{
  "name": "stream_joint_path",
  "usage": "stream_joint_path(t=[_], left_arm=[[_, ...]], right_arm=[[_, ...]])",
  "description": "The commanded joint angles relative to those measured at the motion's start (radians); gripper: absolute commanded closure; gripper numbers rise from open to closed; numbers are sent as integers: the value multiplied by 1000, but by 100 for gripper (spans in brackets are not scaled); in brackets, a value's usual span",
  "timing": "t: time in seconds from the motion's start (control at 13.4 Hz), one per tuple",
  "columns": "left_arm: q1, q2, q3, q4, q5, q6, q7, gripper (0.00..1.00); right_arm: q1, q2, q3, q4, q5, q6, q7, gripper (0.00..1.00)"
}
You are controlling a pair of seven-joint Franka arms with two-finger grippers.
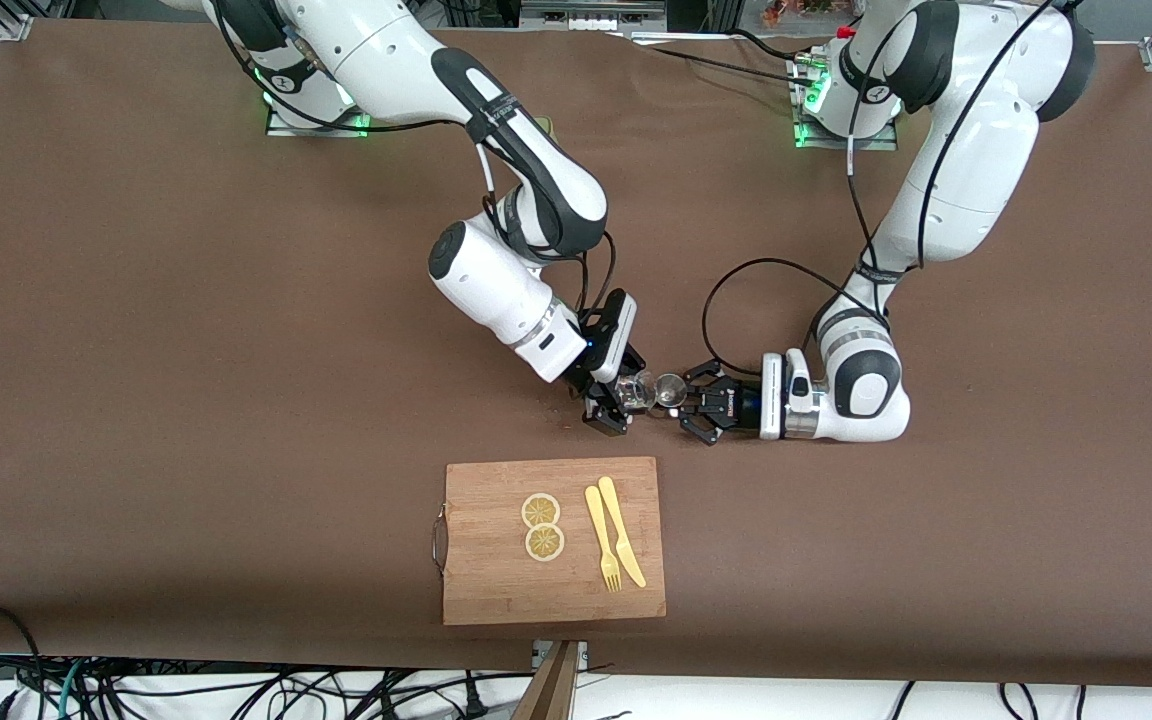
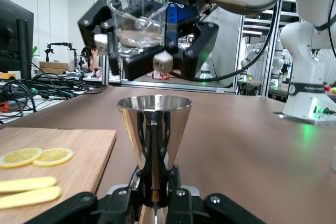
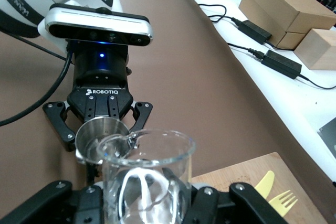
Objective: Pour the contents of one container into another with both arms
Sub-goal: 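Lower the glass cup with the right gripper while the left gripper lowers the jigger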
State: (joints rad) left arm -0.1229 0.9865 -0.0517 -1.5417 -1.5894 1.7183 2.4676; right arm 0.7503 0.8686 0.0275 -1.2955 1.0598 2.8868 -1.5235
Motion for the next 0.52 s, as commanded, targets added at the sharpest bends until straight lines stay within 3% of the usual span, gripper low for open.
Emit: stream_joint_path(t=[0.0,0.15,0.45], left_arm=[[29,-19,41,-26,17,-69,76,100],[38,-20,108,-32,31,-132,105,100],[124,-25,190,-31,147,-230,148,100]], right_arm=[[0,-33,11,-15,127,12,0,100],[-14,-46,9,-15,202,-33,0,100],[-112,-48,0,-15,213,-274,-30,100]])
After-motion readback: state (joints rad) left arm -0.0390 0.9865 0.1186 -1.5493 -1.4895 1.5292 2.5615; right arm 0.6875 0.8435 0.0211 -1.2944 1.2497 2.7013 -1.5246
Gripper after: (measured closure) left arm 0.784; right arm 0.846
